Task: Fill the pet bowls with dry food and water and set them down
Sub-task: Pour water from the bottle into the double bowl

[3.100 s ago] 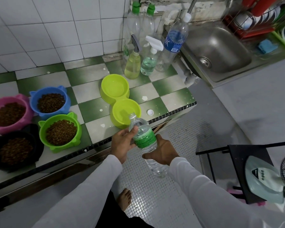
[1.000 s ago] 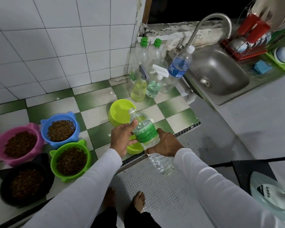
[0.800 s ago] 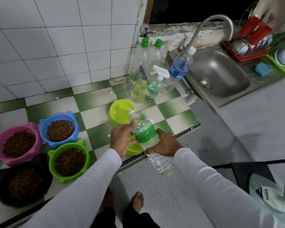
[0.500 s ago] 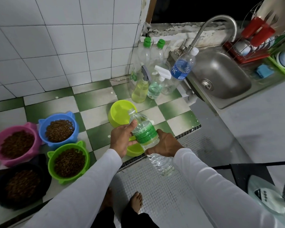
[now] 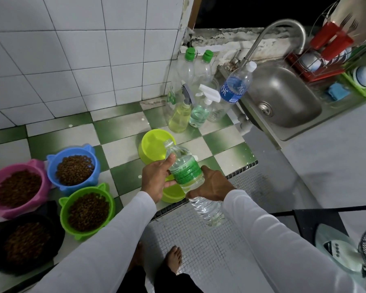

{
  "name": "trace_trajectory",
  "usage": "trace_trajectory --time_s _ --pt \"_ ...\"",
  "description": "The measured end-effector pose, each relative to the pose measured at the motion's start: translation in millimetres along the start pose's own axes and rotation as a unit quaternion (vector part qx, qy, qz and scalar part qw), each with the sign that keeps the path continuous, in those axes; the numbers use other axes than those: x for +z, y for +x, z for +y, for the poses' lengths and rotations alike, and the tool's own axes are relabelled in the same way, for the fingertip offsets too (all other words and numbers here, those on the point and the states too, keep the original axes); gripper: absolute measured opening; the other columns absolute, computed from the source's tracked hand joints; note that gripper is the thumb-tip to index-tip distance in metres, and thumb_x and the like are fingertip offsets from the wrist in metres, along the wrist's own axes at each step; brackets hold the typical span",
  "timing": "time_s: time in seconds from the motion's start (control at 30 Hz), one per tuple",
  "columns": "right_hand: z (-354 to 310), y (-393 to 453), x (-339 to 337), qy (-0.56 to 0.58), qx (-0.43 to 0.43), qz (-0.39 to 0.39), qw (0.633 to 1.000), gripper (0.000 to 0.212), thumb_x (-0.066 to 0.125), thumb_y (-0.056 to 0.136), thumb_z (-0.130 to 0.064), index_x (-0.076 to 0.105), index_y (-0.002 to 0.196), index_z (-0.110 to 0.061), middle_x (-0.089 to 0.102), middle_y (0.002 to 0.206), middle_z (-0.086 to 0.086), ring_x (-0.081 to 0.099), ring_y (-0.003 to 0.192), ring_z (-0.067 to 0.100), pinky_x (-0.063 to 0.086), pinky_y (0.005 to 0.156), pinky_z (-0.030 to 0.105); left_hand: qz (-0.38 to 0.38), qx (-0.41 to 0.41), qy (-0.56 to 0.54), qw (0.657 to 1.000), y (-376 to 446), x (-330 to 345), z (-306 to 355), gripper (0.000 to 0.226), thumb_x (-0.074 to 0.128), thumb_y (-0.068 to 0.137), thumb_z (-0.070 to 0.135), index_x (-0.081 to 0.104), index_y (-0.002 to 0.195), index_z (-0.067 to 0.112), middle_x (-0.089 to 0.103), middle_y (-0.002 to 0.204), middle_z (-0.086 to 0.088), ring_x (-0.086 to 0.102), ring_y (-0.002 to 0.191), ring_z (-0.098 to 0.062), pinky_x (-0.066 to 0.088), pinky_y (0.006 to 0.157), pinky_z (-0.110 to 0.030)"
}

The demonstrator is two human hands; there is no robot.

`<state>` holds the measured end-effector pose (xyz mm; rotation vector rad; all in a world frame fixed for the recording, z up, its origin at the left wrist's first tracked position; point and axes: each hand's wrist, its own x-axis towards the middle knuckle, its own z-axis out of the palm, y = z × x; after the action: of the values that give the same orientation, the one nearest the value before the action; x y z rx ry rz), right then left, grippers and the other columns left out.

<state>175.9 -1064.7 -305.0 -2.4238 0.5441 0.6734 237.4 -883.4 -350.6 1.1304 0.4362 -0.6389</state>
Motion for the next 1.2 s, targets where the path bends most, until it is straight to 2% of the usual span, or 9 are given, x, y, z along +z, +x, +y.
trace_trajectory --time_s 0.17,0.53,0.73,0.83,1.0,1.2 --pt "-3.4 -0.6 -1.6 -0.008 0.002 -0.002 1.000 0.083 0.093 0.053 -0.051 0.056 0.121 -0.024 0.069 0.110 0.000 0.066 0.100 0.021 0.056 0.090 0.037 0.004 -0.002 -0.001 1.000 3.7 -1.0 -0.6 0.075 0.091 0.058 0.056 0.074 0.111 0.006 0.078 0.109 -0.011 0.072 0.109 -0.034 0.063 0.078 -0.059" --pt "-8.4 -2.4 -4.6 -0.020 0.004 -0.003 1.000 0.083 0.093 0.056 -0.049 0.055 0.125 -0.023 0.069 0.112 0.000 0.065 0.100 0.021 0.054 0.088 0.034 0.000 -0.005 -0.009 1.000 6.0 -0.9 -2.2 0.072 0.089 0.062 0.055 0.074 0.112 0.005 0.078 0.108 -0.011 0.072 0.108 -0.033 0.064 0.074 -0.051" --pt "-9.9 -2.8 -5.9 -0.025 0.006 -0.006 1.000 0.084 0.093 0.057 -0.049 0.055 0.127 -0.023 0.067 0.110 -0.001 0.064 0.099 0.020 0.054 0.088 0.034 -0.001 -0.005 -0.007 1.000 6.9 -1.6 -3.1 0.064 0.087 0.066 0.053 0.075 0.110 0.007 0.079 0.107 -0.010 0.073 0.107 -0.032 0.064 0.074 -0.051" --pt "-10.3 -2.1 -5.8 -0.027 0.004 -0.006 1.000 0.087 0.093 0.056 -0.050 0.054 0.129 -0.023 0.068 0.115 0.001 0.065 0.102 0.022 0.054 0.089 0.035 0.000 -0.005 -0.006 1.000 7.5 -2.3 -3.8 0.068 0.089 0.065 0.054 0.074 0.112 0.007 0.078 0.108 -0.011 0.072 0.108 -0.033 0.064 0.076 -0.054" --pt "-10.2 -2.7 -6.1 -0.024 0.002 -0.005 1.000 0.088 0.093 0.058 -0.049 0.054 0.131 -0.022 0.067 0.115 0.001 0.060 0.096 0.018 0.052 0.086 0.031 -0.002 -0.003 -0.007 1.000 5.0 -1.3 -2.9 0.059 0.085 0.072 0.049 0.074 0.111 0.007 0.079 0.105 -0.010 0.073 0.105 -0.032 0.064 0.073 -0.049" --pt "-10.2 -3.7 -6.6 -0.022 0.002 -0.007 1.000 0.087 0.093 0.058 -0.048 0.054 0.132 -0.022 0.068 0.117 0.001 0.064 0.102 0.021 0.053 0.089 0.033 -0.003 -0.005 -0.006 1.000 6.0 -2.2 -3.4 0.061 0.086 0.070 0.050 0.074 0.112 0.007 0.078 0.107 -0.011 0.072 0.107 -0.034 0.062 0.079 -0.058"
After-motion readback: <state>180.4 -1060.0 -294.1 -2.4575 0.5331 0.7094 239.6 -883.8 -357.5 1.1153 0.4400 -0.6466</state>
